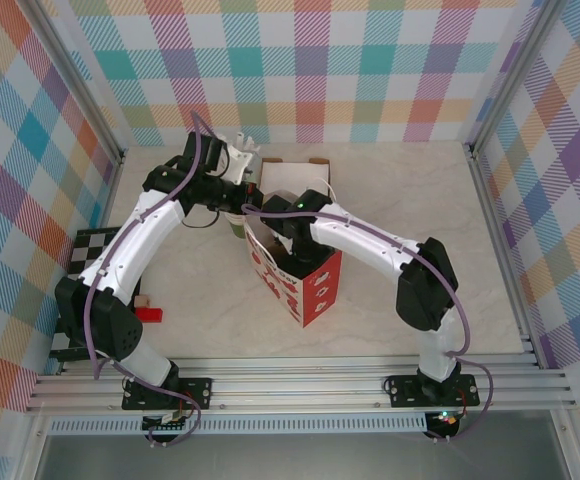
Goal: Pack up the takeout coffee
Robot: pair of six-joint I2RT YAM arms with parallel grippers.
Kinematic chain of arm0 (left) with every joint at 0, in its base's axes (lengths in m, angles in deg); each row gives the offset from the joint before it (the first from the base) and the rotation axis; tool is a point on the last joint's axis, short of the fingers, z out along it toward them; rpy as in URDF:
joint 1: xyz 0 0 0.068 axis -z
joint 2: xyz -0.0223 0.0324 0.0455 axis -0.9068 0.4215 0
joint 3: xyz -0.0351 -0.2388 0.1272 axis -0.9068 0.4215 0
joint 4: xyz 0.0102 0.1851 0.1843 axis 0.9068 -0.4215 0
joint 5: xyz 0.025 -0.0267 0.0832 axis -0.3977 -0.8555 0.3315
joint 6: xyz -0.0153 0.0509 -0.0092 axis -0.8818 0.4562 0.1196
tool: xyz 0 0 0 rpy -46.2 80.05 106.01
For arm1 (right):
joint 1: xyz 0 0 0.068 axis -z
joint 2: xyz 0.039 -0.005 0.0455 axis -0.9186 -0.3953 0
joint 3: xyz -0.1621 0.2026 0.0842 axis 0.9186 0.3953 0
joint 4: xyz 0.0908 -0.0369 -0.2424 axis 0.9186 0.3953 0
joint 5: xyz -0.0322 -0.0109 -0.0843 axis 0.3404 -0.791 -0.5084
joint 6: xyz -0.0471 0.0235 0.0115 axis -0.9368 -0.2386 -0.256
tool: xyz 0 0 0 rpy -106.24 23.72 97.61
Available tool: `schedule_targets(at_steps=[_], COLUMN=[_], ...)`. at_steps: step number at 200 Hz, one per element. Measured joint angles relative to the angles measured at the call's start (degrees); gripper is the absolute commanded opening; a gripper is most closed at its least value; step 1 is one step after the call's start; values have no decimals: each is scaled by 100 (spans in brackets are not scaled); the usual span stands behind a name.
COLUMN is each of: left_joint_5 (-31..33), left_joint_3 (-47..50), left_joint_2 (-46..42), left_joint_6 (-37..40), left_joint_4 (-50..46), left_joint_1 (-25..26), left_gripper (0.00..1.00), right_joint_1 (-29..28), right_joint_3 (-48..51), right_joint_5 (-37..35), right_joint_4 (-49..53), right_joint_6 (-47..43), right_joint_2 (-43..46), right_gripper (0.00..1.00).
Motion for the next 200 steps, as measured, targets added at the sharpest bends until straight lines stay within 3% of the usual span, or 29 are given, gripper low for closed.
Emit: schedule_targets(at_steps=[200], left_joint_5=[-83], left_joint_3=[96], left_joint_2=[0], left_joint_6=[-17], left_joint_4=[146], left_joint_1=[0], left_gripper=[0], right_joint_1=[0], right_joint_3=[289], right_joint_5=[-280], right_joint_4=[-339], right_joint_6=[22], right_joint_2=[111], right_gripper=[34])
